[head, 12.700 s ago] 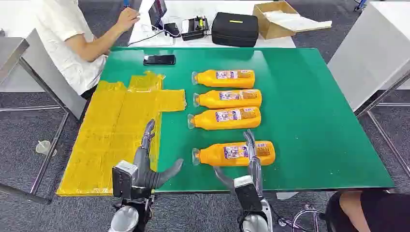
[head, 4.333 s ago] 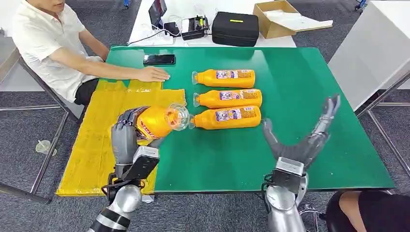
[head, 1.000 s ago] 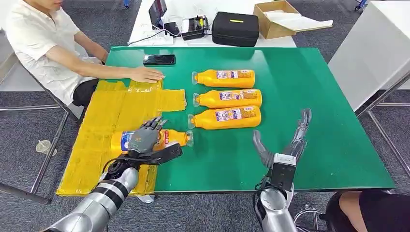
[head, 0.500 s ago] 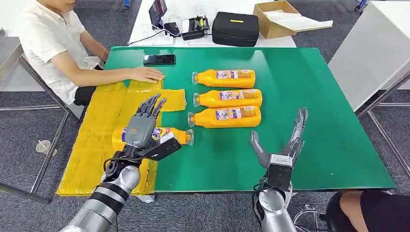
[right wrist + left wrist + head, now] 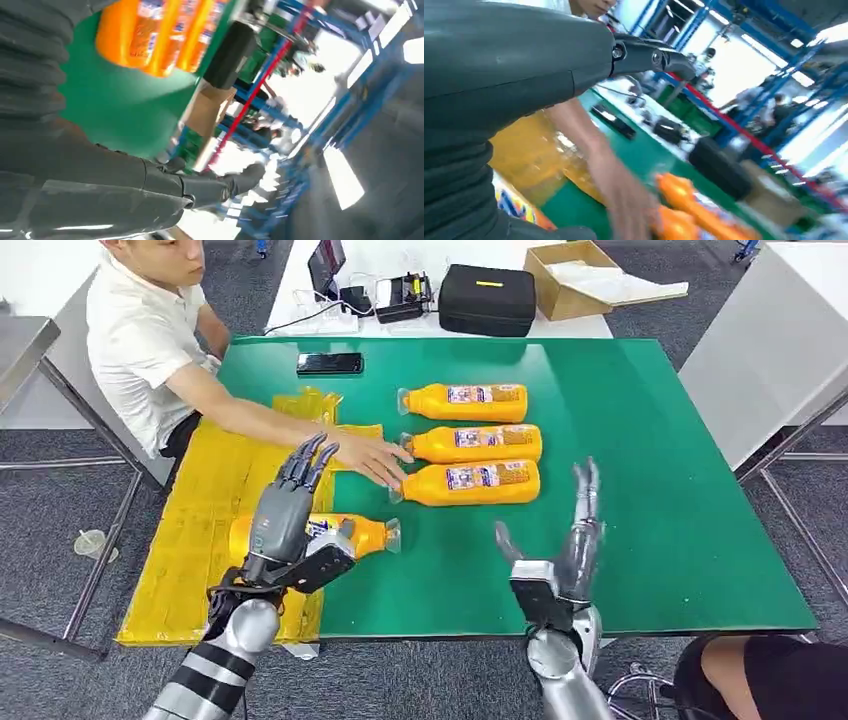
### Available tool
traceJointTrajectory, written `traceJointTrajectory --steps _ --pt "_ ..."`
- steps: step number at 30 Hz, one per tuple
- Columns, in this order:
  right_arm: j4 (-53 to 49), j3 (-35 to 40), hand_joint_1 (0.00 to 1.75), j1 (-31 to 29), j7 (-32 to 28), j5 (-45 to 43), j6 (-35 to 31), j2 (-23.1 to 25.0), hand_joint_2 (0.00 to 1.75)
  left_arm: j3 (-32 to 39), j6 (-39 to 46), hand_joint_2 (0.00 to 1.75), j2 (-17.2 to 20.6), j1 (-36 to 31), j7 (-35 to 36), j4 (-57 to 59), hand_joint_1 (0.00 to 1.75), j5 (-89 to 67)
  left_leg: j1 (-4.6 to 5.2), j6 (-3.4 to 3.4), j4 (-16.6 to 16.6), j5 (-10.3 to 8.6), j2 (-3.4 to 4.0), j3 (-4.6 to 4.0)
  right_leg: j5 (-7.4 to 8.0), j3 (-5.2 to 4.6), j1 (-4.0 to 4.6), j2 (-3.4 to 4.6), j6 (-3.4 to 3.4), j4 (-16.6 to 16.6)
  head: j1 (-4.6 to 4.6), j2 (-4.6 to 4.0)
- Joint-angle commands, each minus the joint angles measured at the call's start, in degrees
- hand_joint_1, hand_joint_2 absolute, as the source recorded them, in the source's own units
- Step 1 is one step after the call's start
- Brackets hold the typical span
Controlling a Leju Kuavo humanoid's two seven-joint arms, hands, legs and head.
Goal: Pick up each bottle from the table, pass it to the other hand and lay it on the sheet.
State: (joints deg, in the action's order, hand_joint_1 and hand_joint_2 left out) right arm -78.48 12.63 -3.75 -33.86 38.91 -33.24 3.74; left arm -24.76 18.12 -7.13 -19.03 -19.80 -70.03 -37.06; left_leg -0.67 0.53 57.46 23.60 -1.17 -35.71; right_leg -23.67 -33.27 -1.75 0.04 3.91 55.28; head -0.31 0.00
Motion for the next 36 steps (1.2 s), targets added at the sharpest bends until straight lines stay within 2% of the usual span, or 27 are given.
traceJointTrajectory --steps 1,6,7,10,15,18,21,27,31,36 --pt "17.93 -2.11 0.00 -10.17 5.63 12.67 -0.39 -9.52 1.75 1.16 -5.07 1.75 -1.87 4.27 -1.86 -8.08 0.00 14.55 0.02 0.07 0.00 0.06 0.12 0.19 -0.01 0.21 0.02 0.03 -0.13 -0.08 0.00 0.00" --pt "17.91 -2.28 0.00 -10.15 5.29 12.44 -0.25 -9.78 1.75 0.85 -5.06 1.75 -1.81 4.61 -1.86 -8.39 0.00 14.55 0.02 0.03 0.03 0.09 0.08 0.22 -0.05 0.26 0.03 0.00 -0.18 -0.06 0.00 0.00" --pt "17.85 -1.94 0.00 -9.83 7.80 14.79 -0.21 -10.04 1.75 1.78 -5.51 1.75 -2.55 5.18 -1.39 -8.85 0.00 17.94 0.03 0.02 0.01 0.05 0.05 0.14 -0.02 0.17 0.01 -0.01 -0.14 -0.06 0.02 0.00" --pt "18.21 -1.72 0.00 -9.41 8.85 15.89 0.53 -10.59 1.75 1.73 -5.74 1.75 -2.81 6.13 -0.98 -9.49 0.00 20.38 0.01 0.00 0.03 0.12 0.17 0.23 -0.05 0.23 0.05 0.08 -0.19 -0.04 0.00 0.00" --pt "21.29 0.68 0.00 -9.12 13.36 20.72 5.00 -12.51 1.75 0.87 -2.11 1.75 -1.44 7.94 -1.26 -11.35 0.00 18.63 0.02 0.02 0.00 0.13 0.14 0.30 -0.08 0.30 0.09 0.04 -0.20 -0.07 -0.02 0.00" --pt "22.72 2.32 0.00 -9.77 14.36 21.15 8.49 -13.60 1.75 1.35 -2.09 1.75 -1.32 7.78 -1.24 -11.47 0.00 18.67 -0.04 0.02 -0.01 0.08 0.14 0.17 -0.02 0.17 0.08 0.08 -0.14 -0.07 0.00 0.00" --pt "22.72 2.30 0.00 -9.88 14.36 21.15 8.51 -13.65 1.75 1.34 -2.09 1.75 -1.35 7.70 -1.24 -11.49 0.00 18.65 -0.02 0.02 0.03 0.10 0.18 0.18 -0.04 0.19 0.07 0.09 -0.20 -0.03 0.00 0.00" --pt "26.18 3.72 0.00 -11.10 16.72 19.15 15.64 -13.63 1.75 0.29 -2.08 1.75 -1.24 7.90 -1.10 -11.38 0.00 18.10 -0.01 0.00 -0.01 0.10 0.20 0.19 -0.02 0.20 0.07 0.12 -0.19 -0.06 0.00 0.00" --pt "23.89 7.42 0.00 -10.60 19.56 21.08 19.79 -15.59 1.75 0.38 -1.68 1.75 -1.36 8.09 -0.72 -11.52 0.00 17.27 -0.01 0.01 0.01 0.12 0.14 0.20 -0.06 0.21 0.07 0.06 -0.19 -0.05 0.00 0.00" --pt "24.46 12.60 0.00 -14.70 25.14 26.78 21.92 -18.73 1.75 0.85 -1.55 1.75 -1.92 7.89 -0.71 -11.21 0.00 17.13 0.02 0.04 0.11 0.19 0.28 0.23 -0.09 0.21 0.04 0.17 -0.22 0.04 0.00 0.00"
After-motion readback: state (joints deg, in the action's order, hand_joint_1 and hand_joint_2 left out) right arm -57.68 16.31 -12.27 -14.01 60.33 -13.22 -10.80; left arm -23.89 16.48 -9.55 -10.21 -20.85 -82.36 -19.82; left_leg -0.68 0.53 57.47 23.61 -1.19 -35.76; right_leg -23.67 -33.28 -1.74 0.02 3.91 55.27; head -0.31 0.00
